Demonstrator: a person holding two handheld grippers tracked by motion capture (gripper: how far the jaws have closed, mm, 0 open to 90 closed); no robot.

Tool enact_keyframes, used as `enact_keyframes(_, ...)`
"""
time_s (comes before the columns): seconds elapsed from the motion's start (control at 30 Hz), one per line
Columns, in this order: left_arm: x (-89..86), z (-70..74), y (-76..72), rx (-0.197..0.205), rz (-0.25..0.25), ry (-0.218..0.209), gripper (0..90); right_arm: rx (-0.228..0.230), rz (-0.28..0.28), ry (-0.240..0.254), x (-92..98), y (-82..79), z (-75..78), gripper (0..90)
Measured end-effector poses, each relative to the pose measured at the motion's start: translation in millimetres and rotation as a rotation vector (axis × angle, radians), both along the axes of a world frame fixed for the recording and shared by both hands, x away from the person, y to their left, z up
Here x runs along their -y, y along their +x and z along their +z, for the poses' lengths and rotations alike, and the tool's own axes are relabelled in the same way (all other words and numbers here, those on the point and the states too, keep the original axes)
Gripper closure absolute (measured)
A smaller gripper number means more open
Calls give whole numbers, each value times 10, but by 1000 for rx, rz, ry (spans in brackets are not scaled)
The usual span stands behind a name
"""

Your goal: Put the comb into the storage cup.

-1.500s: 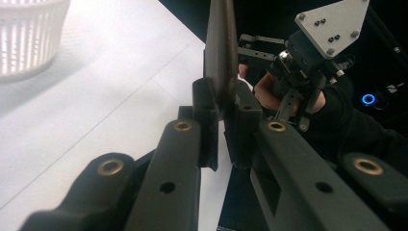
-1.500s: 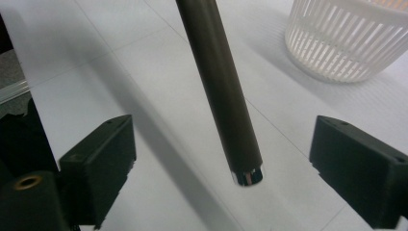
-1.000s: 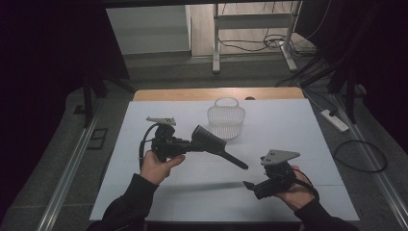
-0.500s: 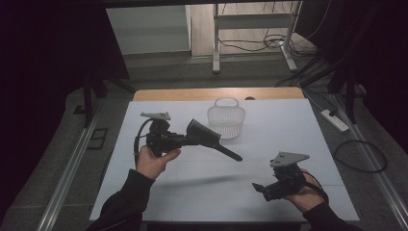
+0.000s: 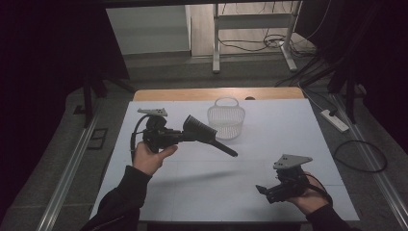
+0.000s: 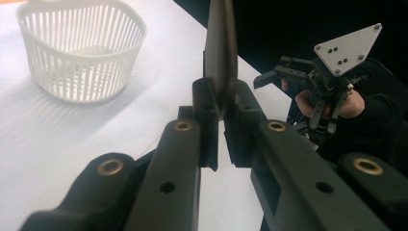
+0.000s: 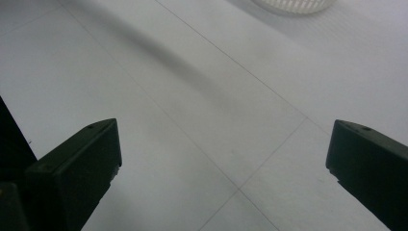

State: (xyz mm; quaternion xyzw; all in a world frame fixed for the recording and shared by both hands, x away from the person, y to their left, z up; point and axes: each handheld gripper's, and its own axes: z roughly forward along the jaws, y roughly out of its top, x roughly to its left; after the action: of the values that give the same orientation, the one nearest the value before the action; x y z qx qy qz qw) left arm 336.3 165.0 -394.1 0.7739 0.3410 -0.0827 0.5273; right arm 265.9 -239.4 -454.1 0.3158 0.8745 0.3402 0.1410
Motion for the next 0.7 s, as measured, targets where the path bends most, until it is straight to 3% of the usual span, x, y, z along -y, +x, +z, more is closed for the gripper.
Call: enact_keyframes(0.7, -173, 127, 52, 11, 34, 1, 834, -4, -103, -13, 274, -107, 12, 0)
